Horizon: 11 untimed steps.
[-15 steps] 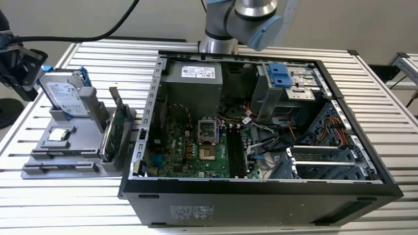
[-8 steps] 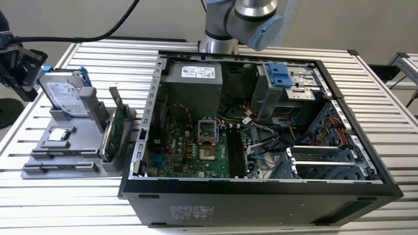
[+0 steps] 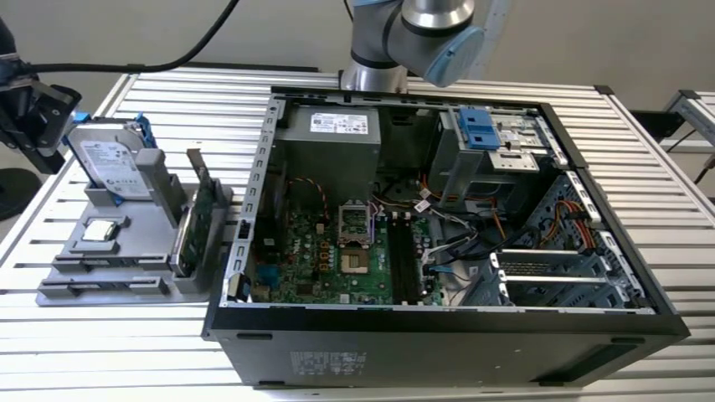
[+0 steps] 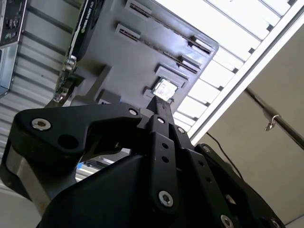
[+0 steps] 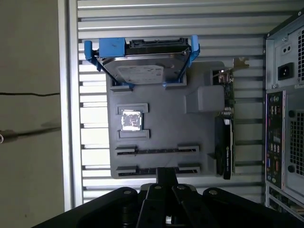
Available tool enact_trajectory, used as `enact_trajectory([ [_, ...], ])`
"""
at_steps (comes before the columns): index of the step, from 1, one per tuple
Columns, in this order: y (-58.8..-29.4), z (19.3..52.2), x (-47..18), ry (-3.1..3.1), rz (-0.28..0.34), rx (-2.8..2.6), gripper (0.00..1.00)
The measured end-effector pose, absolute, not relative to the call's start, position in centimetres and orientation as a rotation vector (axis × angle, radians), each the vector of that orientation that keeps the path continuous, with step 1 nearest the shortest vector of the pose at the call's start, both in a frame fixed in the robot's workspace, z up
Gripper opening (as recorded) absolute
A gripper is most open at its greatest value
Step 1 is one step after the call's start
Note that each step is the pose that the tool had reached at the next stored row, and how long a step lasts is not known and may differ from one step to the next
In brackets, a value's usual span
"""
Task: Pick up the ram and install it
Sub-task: 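Pick up the ram and move it above insertion slot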
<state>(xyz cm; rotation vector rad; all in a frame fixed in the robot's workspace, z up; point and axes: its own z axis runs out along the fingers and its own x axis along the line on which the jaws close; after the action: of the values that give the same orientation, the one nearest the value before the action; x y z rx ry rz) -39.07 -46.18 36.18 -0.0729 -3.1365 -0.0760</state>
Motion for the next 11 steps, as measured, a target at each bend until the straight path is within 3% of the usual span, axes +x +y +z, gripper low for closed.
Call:
enact_trajectory([
  [11,-46.18,36.04,-39.07,-3.132,-0.076,-0.211,0.00],
])
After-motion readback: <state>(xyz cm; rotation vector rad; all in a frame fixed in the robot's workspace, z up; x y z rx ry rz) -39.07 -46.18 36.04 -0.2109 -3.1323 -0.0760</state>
